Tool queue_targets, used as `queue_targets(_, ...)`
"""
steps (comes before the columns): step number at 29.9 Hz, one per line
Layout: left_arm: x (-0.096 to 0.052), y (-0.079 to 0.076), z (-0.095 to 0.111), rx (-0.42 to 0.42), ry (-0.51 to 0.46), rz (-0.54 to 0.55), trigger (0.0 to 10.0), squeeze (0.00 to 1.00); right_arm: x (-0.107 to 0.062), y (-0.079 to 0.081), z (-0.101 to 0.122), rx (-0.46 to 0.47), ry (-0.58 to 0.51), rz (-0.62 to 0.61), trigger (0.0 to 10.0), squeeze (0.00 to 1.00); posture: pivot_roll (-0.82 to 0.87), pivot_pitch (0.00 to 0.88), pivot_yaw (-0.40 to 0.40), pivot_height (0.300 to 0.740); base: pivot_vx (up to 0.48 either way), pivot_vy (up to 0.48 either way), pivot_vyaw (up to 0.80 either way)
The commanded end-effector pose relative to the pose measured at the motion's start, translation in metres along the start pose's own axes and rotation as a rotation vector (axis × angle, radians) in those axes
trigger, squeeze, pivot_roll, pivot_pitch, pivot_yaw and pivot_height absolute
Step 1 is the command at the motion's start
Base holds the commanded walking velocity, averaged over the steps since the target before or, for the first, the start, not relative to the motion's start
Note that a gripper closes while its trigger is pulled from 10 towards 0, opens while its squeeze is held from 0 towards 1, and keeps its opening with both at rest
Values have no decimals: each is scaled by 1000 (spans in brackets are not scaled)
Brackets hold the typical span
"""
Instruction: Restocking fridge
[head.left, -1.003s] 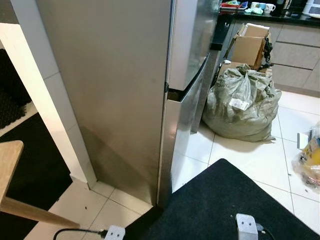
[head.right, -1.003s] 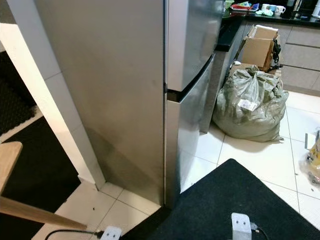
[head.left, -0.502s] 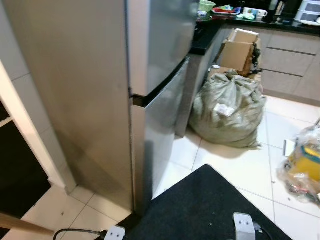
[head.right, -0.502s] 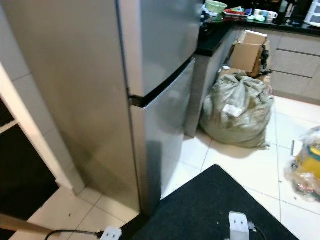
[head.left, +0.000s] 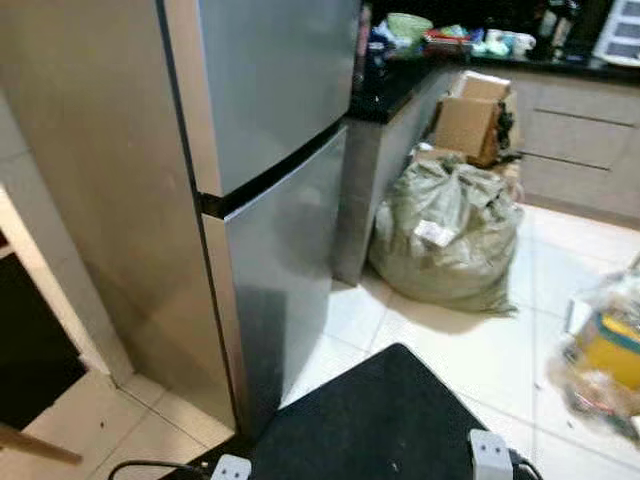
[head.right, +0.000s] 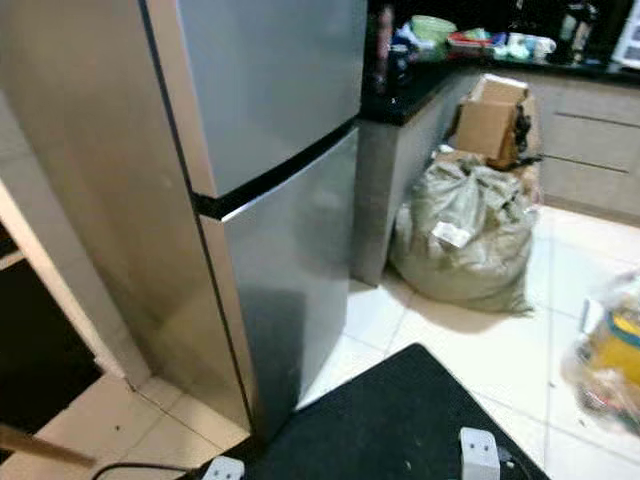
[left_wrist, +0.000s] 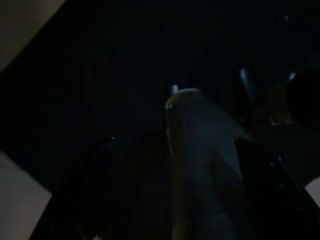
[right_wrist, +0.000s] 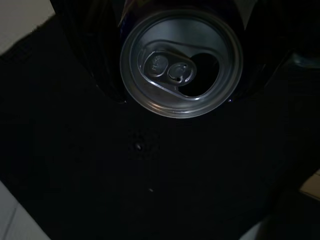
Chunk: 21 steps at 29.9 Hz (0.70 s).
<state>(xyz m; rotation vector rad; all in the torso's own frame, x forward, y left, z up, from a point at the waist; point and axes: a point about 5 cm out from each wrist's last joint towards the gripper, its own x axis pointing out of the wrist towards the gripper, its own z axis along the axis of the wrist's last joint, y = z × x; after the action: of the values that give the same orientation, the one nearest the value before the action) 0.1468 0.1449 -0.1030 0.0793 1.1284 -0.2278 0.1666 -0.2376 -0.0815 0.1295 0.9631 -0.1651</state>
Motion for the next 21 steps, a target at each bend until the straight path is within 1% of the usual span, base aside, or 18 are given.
queue_targets(1,0,2,-1,-12,0,15,10000,0,1,4,1,14,-1,12,10000,0,-49,0,11,740,0,0,800)
queue_targets(8,0,3,0,-27,-13,26,10000,0,1,4,-1,12,2,2,10000,0,-47,0,12,740,0,0,800)
queue_targets(10,0,3,0,-32,-17,29,10000,0,1,4,-1,12,3,3,10000,0,-47,0,12,740,0,0,575)
queue_targets(12,0,3,1,-58,-37,34,10000,0,1,3,-1,16,2,-10,10000,0,-46,0,12,740,0,0,0)
queue_targets(15,-1,3,2,-71,-51,34,10000,0,1,3,-1,10,6,-20,10000,0,-44,0,12,740,0,0,0)
queue_targets(21,-1,3,3,-67,-51,34,10000,0,1,4,-1,9,6,-18,10000,0,-44,0,12,740,0,0,0)
